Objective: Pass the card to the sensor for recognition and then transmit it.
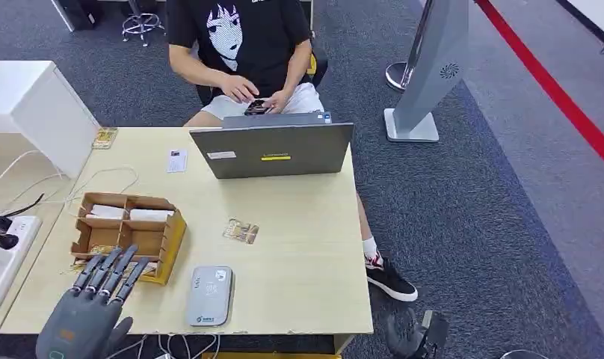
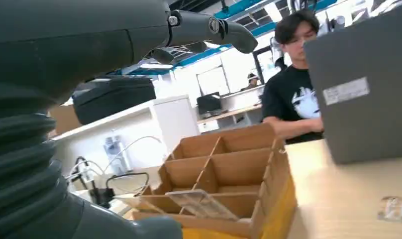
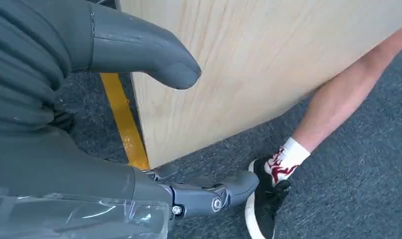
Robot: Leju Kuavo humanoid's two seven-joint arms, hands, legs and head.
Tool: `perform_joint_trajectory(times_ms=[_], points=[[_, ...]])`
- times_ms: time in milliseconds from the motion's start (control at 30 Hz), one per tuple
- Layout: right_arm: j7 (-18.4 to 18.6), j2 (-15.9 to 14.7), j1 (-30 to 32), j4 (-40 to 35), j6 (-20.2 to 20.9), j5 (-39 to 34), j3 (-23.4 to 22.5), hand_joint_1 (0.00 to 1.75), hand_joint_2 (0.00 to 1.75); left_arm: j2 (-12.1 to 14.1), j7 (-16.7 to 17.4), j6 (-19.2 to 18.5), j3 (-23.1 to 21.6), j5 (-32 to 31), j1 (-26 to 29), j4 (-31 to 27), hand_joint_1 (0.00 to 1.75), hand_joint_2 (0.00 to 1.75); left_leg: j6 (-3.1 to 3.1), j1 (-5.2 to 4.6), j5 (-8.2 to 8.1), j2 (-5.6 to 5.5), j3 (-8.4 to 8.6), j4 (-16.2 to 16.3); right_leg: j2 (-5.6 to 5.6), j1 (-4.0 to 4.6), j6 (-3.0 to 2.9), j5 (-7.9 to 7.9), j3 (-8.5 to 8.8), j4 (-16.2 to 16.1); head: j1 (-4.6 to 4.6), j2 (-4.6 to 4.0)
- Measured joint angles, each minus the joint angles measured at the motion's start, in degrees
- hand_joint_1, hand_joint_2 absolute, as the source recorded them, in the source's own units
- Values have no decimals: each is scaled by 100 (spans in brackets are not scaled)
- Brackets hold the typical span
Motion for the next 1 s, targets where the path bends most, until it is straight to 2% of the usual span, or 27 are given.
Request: perform_joint_trajectory(times_ms=[133, 400, 633, 800, 1000], points=[[33, 7, -9, -13, 40, 123, -29, 0, 175, -31, 207, 266, -13, -380, -63, 500, 0, 175, 0, 2, 2, -1, 1, 0, -2, 3, -2, 1, 1, 1, 0, 0], [94, 28, -33, -15, 86, 226, -44, 0, 175, -114, 211, 513, 15, -539, -222, 1083, 0, 175, 0, 2, 2, -3, -1, 0, -4, 4, -2, 1, 2, 1, -2, 0], [103, 57, -33, -15, 112, 280, -44, 0, 175, -171, 148, 596, 140, -590, -340, 1313, 0, 175, 0, 2, 2, -4, -1, 0, -5, 4, -2, 1, 2, 1, -2, 0], [153, 79, -35, -33, 134, 339, -44, 0, 175, -225, 30, 836, 190, -907, -433, 1437, 0, 175, 0, 3, 2, -4, -1, 0, -6, 4, -2, 1, 2, 1, 0, 0], [208, 96, -41, -33, 155, 385, -44, 0, 175, -297, 21, 858, 288, -941, -705, 1739, 0, 175, 0, 3, 3, -6, -1, 0, -9, 5, -2, 2, 2, 2, -2, 0]])
